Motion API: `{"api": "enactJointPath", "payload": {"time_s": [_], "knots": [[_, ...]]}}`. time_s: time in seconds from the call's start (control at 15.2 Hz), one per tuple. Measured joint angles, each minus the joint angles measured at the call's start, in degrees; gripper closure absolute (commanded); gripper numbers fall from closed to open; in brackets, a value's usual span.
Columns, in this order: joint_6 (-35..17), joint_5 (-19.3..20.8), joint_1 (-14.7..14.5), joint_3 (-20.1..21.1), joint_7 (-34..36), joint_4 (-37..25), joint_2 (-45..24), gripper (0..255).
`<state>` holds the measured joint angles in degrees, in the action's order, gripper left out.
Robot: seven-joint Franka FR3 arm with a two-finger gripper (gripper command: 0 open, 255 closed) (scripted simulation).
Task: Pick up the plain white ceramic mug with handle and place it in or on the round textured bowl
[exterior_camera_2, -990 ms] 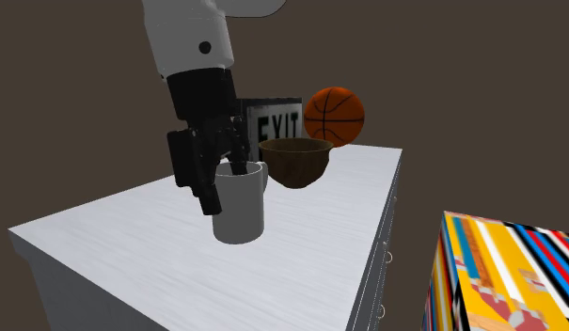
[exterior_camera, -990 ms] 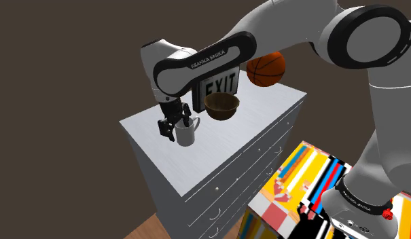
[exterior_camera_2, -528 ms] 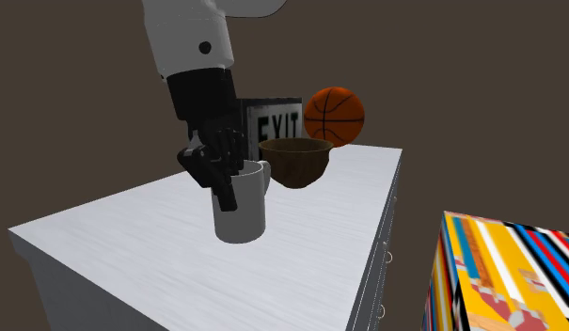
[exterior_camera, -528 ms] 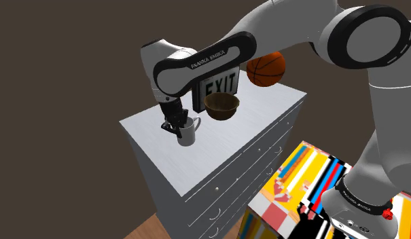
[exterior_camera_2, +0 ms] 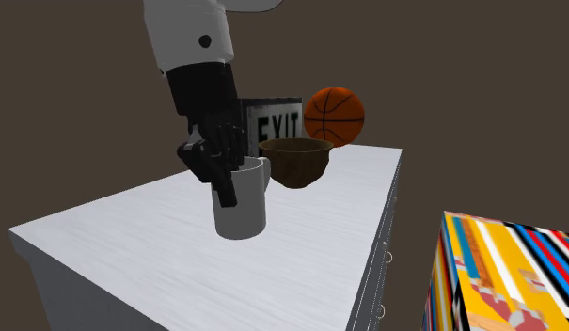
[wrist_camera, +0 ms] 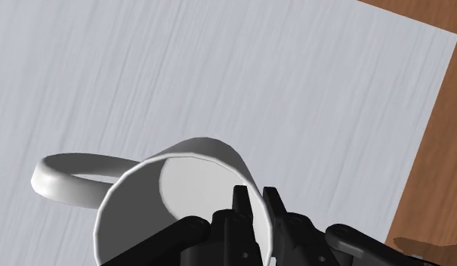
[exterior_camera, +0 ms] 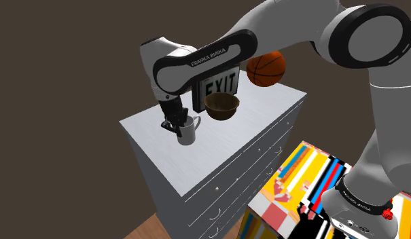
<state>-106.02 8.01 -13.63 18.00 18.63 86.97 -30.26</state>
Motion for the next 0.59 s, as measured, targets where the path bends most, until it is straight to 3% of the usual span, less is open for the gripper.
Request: {"api": "enactJointPath", "payload": {"time_s": [0.59], "knots": [[5.7, -0.6, 0.0, 0.4, -0.3, -3.9, 1.9, 255]]}}
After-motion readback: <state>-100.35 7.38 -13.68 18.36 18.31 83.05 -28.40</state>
